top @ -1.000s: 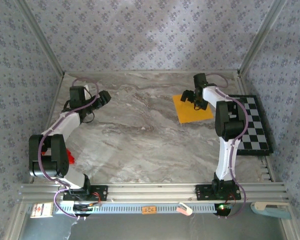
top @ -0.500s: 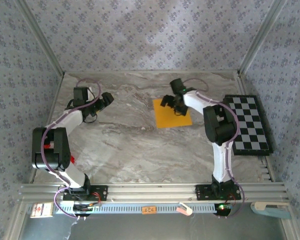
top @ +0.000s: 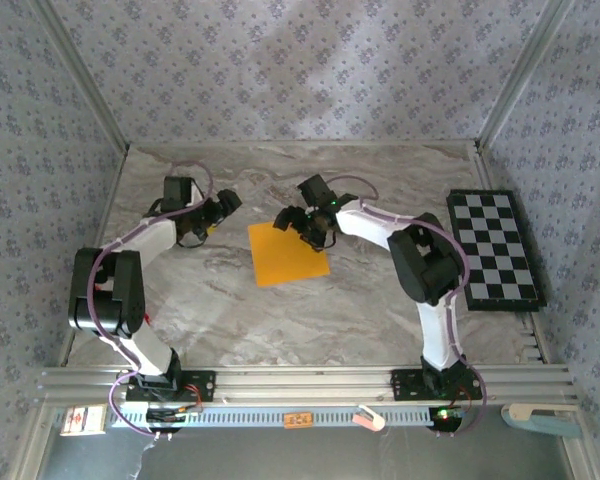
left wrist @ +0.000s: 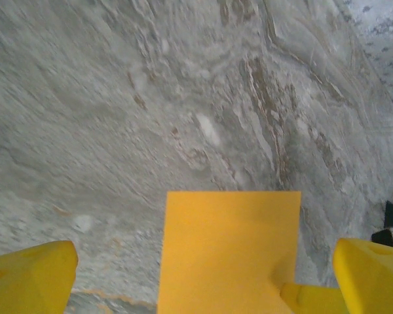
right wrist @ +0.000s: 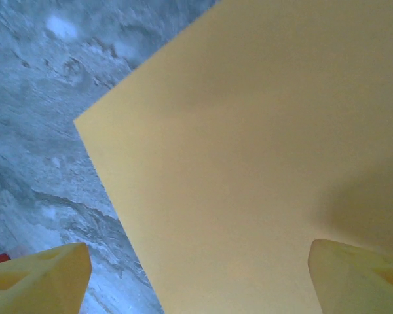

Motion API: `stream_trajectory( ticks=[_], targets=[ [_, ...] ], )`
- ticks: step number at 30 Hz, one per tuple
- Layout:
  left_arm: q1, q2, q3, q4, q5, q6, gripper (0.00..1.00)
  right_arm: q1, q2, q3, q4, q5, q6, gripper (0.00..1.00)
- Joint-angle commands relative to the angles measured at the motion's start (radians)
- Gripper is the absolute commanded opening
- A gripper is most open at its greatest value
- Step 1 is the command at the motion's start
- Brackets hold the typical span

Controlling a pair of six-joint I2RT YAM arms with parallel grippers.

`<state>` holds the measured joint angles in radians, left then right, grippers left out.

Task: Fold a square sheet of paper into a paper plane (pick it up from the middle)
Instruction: Move the square sheet of paper to the center of the table.

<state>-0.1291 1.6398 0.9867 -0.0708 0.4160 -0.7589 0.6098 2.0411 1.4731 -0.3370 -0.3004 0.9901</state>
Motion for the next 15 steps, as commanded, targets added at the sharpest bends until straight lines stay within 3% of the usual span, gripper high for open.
stream_trajectory(
  ticks=[1,9,15],
  targets=[
    [-0.052,-0.003,-0.016,-0.022,0.029,-0.078,0.98,-0.023,-0.049,0.002,-0.059,0.059,-0.096,0.8],
    [-0.163,-0.011,-0.09,0.055,0.03,-0.198,0.96,-0.062,0.136,0.229,-0.243,0.095,-0.278,0.77],
    [-0.174,-0.001,-0.108,0.074,0.047,-0.198,0.96,-0.061,0.228,0.354,-0.313,0.189,-0.26,0.77]
  ],
)
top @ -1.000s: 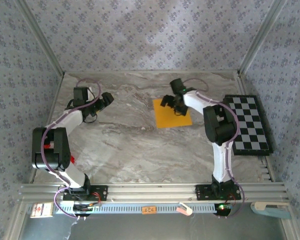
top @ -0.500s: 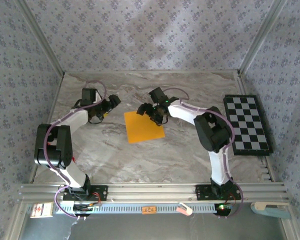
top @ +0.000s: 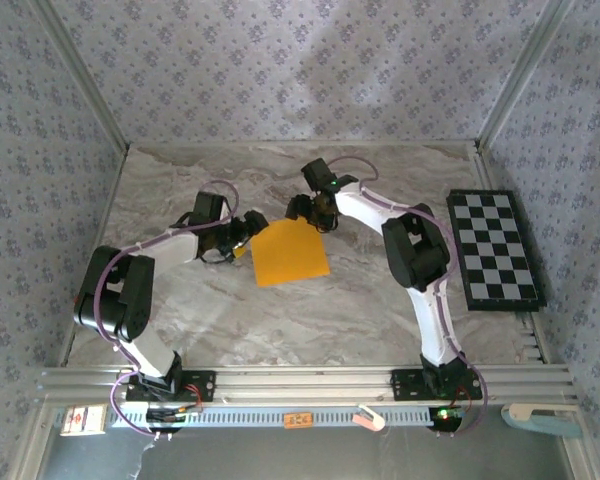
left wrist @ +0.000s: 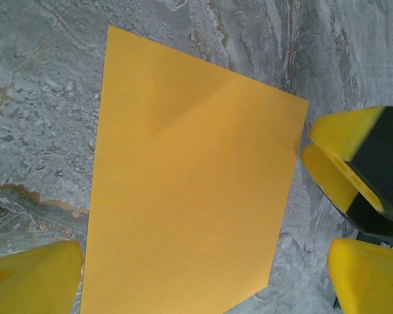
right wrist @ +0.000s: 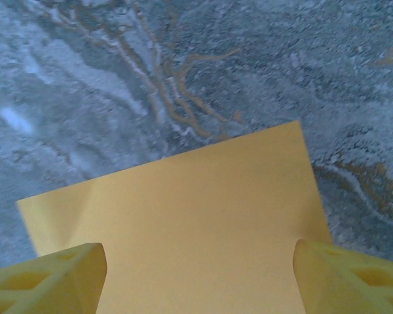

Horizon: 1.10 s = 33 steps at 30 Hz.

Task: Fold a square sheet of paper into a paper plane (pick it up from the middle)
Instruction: Move the square sheet of paper to the center of the table.

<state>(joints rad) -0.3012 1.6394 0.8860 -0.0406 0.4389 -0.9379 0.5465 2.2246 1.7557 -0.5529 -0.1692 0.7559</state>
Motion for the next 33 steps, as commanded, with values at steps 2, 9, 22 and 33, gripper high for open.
stream_trajectory(
  ticks=[2,9,22,33],
  targets=[
    [-0.002,0.01,-0.008,0.045,0.04,-0.016,0.95,0.006,0.068,0.098,-0.123,0.077,-0.012,0.78],
    [-0.012,-0.001,-0.01,-0.024,0.047,0.038,0.96,0.053,0.029,0.014,-0.158,0.172,0.133,0.8],
    [-0.09,-0.034,0.076,-0.312,-0.112,0.206,0.98,0.064,-0.235,-0.268,0.144,0.107,0.363,0.81],
    [-0.276,0.062,0.32,-0.614,-0.402,0.361,1.0,-0.127,-0.492,-0.537,0.301,0.021,0.008,1.0]
  ],
)
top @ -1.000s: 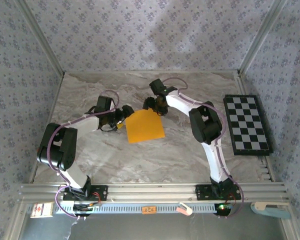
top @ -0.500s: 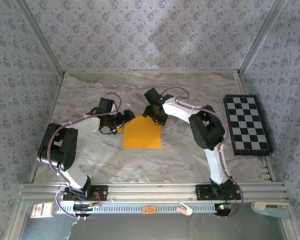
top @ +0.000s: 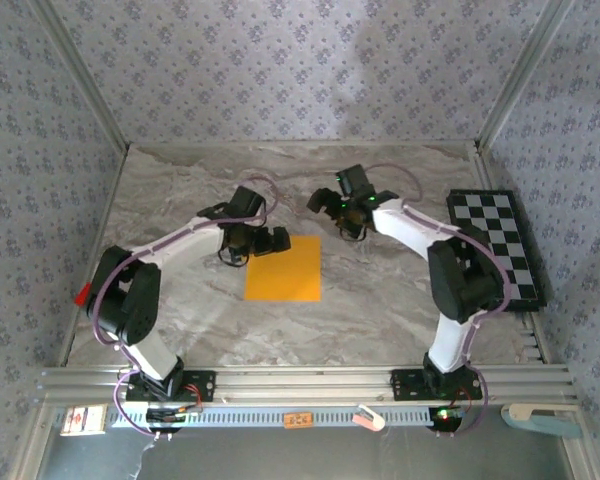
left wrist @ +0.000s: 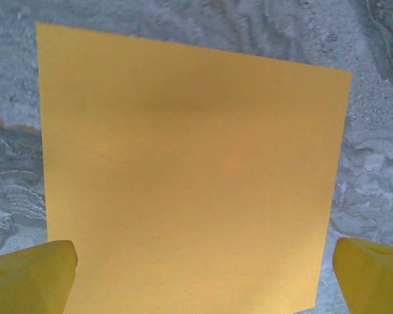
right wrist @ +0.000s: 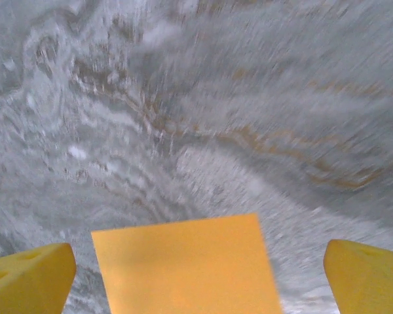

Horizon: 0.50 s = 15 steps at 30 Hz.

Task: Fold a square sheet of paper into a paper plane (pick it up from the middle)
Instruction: Move the square sheet of paper to the center of the table, then first fold the square sheet of paper in half at the center of the table.

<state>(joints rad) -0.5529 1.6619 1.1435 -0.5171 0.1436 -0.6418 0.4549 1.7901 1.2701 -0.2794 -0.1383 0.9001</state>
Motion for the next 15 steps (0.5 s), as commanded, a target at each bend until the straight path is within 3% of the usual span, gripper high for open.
stream_trajectory(
  ticks=[1,6,11,15],
  targets=[
    [-0.036,0.057,0.087,-0.155,-0.117,0.064,1.0,-0.052,-0.082,-0.068,0.026,0.004,-0.158,1.0],
    [-0.101,0.159,0.204,-0.246,-0.156,0.024,1.0,-0.108,-0.158,-0.148,0.0,0.074,-0.261,1.0],
    [-0.141,0.251,0.285,-0.282,-0.173,0.015,1.0,-0.148,-0.167,-0.176,-0.001,0.074,-0.263,1.0],
    [-0.144,0.306,0.325,-0.319,-0.185,0.007,0.93,-0.154,-0.15,-0.167,0.013,0.06,-0.263,1.0]
  ],
)
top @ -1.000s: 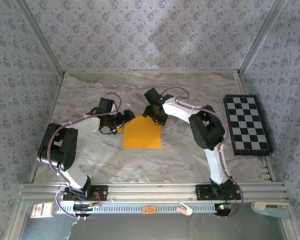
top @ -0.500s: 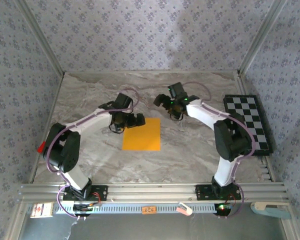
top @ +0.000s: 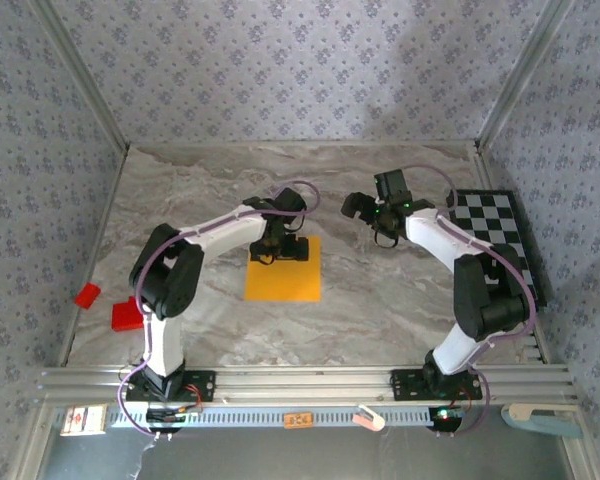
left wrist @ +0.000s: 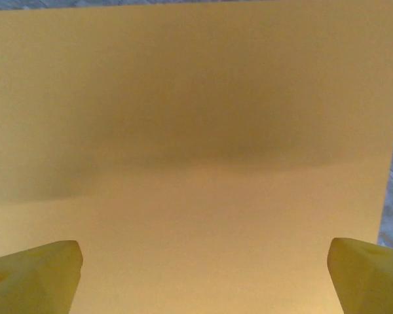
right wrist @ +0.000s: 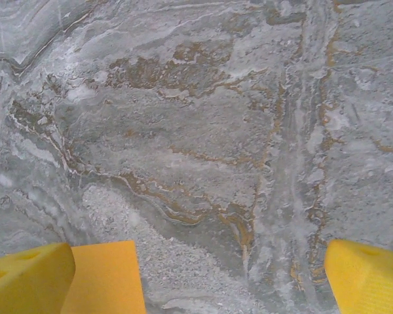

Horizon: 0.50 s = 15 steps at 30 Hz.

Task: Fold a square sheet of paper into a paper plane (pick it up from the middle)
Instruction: First fold the square sheet of paper in half at the center of the table.

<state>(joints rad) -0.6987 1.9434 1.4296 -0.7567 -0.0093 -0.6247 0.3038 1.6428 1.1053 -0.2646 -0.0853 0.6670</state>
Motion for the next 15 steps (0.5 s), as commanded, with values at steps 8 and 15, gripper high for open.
stream_trajectory(
  ticks=[8,15],
  targets=[
    [-0.009,0.07,0.035,-0.056,0.028,-0.001,0.81,0.0,0.043,0.033,0.002,-0.011,-0.03,1.0],
    [-0.017,0.108,0.053,-0.067,0.008,0.008,0.8,0.009,0.058,0.045,-0.009,-0.009,-0.026,1.0]
  ],
)
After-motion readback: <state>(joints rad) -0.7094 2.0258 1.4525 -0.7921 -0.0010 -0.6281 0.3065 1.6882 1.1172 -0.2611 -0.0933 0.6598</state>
